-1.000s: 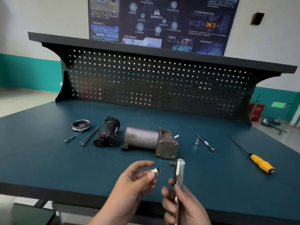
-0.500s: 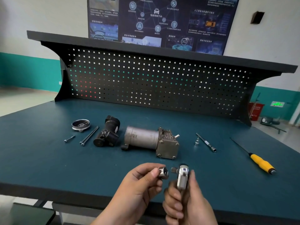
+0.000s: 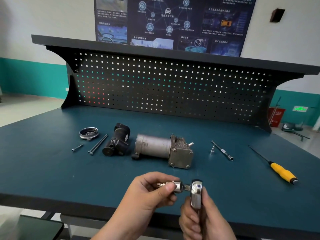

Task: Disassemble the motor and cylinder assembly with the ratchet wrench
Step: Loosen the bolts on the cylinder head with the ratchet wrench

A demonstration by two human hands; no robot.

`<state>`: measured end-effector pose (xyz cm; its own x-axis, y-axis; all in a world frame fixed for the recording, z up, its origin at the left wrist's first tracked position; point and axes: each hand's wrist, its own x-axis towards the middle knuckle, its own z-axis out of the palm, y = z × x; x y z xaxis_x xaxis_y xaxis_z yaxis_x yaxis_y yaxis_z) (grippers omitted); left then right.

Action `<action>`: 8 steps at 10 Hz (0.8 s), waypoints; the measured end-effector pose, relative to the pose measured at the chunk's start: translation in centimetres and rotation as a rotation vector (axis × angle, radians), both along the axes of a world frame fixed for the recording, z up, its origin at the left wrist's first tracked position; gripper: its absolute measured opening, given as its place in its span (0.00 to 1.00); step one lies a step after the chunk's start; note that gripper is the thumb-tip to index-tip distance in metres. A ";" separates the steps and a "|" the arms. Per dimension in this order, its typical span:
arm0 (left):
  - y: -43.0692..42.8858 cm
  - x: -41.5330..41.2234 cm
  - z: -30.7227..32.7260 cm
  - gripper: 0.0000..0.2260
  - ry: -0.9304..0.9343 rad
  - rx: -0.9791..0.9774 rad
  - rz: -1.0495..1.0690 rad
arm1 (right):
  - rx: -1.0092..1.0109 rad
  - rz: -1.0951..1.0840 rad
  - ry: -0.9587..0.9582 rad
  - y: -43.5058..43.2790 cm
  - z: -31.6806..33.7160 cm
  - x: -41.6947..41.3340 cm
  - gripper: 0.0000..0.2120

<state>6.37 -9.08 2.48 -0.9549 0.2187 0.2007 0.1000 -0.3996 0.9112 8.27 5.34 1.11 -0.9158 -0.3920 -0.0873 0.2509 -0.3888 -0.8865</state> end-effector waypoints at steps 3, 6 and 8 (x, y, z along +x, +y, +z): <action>-0.2 0.7 -0.5 0.16 0.115 -0.092 -0.002 | -0.076 0.009 -0.049 -0.6 -1.1 0.9 0.35; -0.8 0.9 -0.2 0.17 0.283 -0.190 -0.027 | -0.090 -0.056 -0.024 -1.2 -1.5 1.8 0.39; -1.4 0.4 -0.1 0.21 0.303 -0.179 -0.009 | -0.184 0.001 -0.070 -1.1 -1.1 1.1 0.37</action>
<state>6.79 -10.45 2.34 -0.8558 0.2846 0.4320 0.3734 -0.2383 0.8966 9.41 4.24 0.00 -0.9095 -0.4085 -0.0775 0.3100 -0.5420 -0.7811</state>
